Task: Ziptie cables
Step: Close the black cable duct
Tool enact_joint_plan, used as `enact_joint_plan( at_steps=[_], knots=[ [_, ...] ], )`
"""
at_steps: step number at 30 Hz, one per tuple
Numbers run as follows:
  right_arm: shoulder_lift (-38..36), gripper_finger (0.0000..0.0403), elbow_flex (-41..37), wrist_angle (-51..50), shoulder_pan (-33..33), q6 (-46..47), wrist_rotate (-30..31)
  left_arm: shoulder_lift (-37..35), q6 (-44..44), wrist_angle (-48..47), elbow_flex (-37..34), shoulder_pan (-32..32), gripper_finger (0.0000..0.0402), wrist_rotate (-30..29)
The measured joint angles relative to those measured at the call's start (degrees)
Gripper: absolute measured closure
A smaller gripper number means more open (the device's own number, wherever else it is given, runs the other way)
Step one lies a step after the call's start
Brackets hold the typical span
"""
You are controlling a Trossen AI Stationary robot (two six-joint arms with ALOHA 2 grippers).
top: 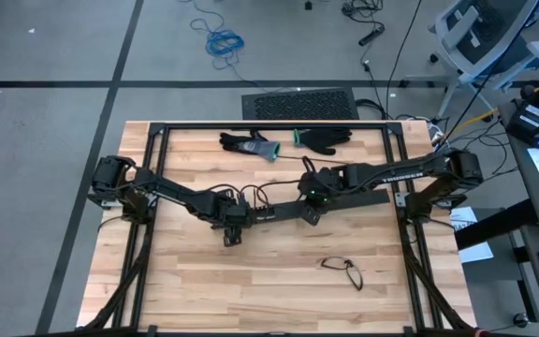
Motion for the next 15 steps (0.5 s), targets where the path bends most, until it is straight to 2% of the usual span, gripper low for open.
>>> enact_joint_plan(
  at_steps=[8, 15],
  knots=[
    [0.2, 0.0403, -0.4, -1.0, 0.1, -6.2, -0.1, 0.0, -0.2, 0.2, 0.0, 0.0, 0.0143, -0.1],
    [0.2, 0.0403, -1.2, -2.9, -1.9, -7.7, 0.1, 0.0, -0.2, 0.4, 0.0, 0.0, 0.0143, -0.1]
  ],
)
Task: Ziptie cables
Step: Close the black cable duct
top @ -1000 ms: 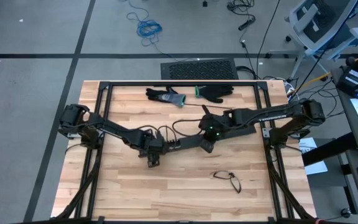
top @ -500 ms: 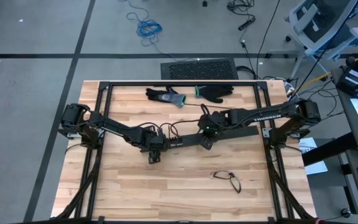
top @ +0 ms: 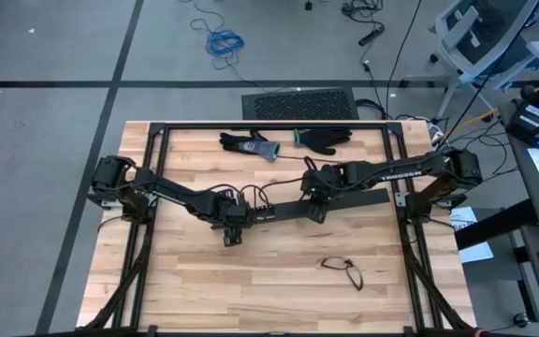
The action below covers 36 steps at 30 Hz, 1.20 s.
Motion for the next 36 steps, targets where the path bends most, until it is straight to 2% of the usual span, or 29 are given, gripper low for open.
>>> enact_joint_plan(
  at_steps=[7, 14, 23, 31, 36],
  knots=[
    [0.4, 0.0403, 0.0, -1.2, -0.3, -1.8, -0.6, 0.0, 0.0, 0.1, 0.0, 0.0, 0.0143, -0.1],
    [5.0, 0.0403, 0.1, 0.4, -0.3, -3.7, -1.5, 0.0, 0.1, 0.2, 0.0, 0.0, 0.0143, -0.3],
    [5.3, 0.0403, 0.2, 0.2, -0.3, -4.1, -2.6, 0.0, 0.1, 0.4, 0.0, -0.1, 0.0143, -0.9],
    [9.4, 0.0403, 0.3, 7.8, -0.2, -2.9, -3.8, 0.0, 0.3, 0.4, 0.0, -0.1, 0.0143, -1.1],
    [12.7, 0.0403, 0.3, 16.9, -0.2, -1.0, -4.4, 0.0, 0.2, 0.4, 0.0, -0.1, 0.0143, -1.2]
  ],
)
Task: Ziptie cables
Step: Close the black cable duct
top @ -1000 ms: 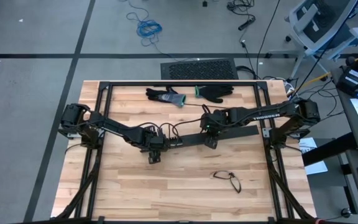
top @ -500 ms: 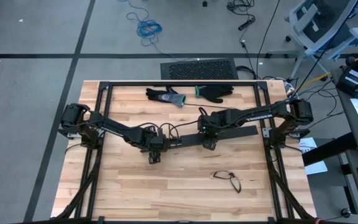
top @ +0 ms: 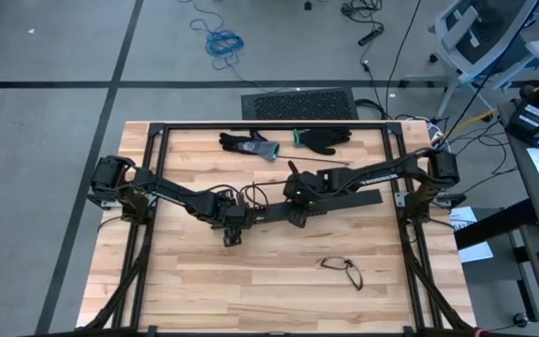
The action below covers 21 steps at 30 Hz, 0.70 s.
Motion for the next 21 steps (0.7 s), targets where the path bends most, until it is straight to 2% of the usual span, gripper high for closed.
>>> enact_joint_plan(
  at_steps=[21],
  knots=[
    [8.3, 0.0403, 0.3, 17.4, 2.5, 6.6, -0.1, 0.0, 0.2, 0.8, 0.0, 0.0, 0.0143, -0.1]
  ],
)
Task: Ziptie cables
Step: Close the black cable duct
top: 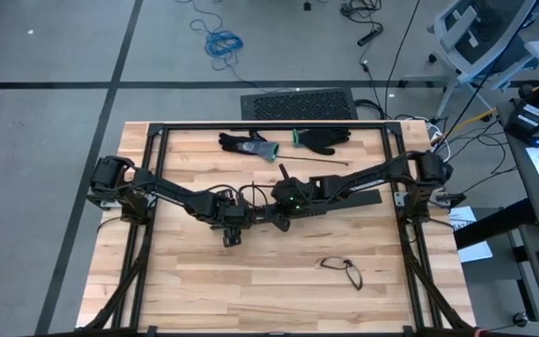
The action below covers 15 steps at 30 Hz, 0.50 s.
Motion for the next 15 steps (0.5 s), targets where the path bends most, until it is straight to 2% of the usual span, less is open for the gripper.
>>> enact_joint_plan(
  at_steps=[11, 15],
  knots=[
    [0.7, 0.0403, -0.2, 5.0, 0.2, 6.6, -1.3, 0.0, 0.0, 0.2, 0.0, 0.0, 0.0143, -0.3],
    [-2.3, 0.0403, -0.7, 6.9, -0.5, 6.1, -3.8, 0.0, 0.2, 0.7, 0.0, 0.0, 0.0143, -0.5]
  ],
)
